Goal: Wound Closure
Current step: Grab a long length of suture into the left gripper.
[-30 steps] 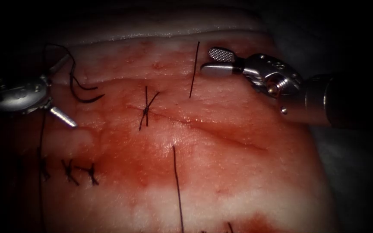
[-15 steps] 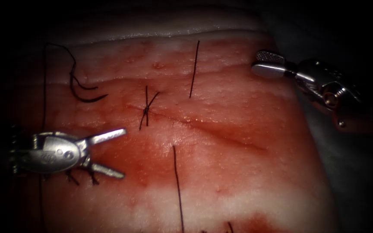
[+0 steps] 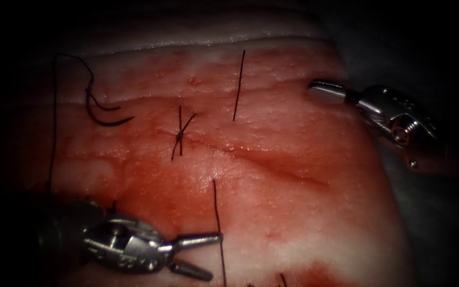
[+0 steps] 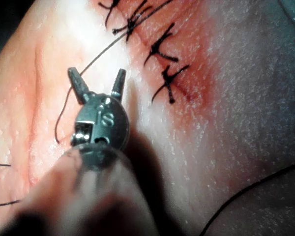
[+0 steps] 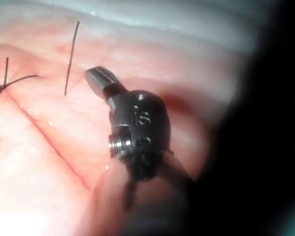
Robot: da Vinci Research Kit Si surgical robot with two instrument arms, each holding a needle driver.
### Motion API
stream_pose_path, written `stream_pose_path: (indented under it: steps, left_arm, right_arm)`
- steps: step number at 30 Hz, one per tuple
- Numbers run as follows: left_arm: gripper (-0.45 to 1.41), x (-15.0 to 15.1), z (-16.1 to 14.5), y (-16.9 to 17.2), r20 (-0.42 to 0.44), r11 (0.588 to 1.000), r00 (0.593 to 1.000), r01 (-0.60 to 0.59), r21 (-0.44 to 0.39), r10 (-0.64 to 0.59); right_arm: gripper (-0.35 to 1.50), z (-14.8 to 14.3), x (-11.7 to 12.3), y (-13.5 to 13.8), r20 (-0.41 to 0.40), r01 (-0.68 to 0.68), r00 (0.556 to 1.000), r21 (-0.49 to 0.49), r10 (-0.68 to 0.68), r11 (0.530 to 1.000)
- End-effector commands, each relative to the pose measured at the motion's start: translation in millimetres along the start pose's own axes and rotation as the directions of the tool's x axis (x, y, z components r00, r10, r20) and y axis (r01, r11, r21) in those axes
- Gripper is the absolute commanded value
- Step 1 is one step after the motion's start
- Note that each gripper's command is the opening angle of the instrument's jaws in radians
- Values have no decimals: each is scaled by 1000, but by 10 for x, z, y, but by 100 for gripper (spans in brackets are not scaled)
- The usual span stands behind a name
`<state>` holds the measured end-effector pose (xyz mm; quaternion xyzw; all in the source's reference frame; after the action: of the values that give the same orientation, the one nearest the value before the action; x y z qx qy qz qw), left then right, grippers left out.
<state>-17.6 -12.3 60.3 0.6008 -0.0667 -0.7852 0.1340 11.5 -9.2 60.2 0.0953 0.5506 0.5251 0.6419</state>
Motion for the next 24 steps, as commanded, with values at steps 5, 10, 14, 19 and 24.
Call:
stream_pose_path:
  steps: [5,10,14,19,24]
  left_arm:
    - [94,29,8,-4,-18,996,997,-77,36,78]
    - [82,30,16,1,-11,995,995,-95,38,96]
    - [79,17,24,6,-12,993,994,-109,38,110]
    - [2,12,34,7,-2,992,993,-114,48,115]
    - [-45,19,34,12,-4,992,993,-119,53,119]
  right_arm:
    - [-35,9,-22,7,28,-5,1000,0,5,1000]
    - [-35,8,-25,6,30,-7,1000,0,7,1000]
    - [-35,8,-26,4,29,-8,1000,-3,8,1000]
    - [-35,8,-27,2,29,-13,999,-4,14,1000]
    - [-35,8,-28,1,28,-12,1000,-2,13,1000]
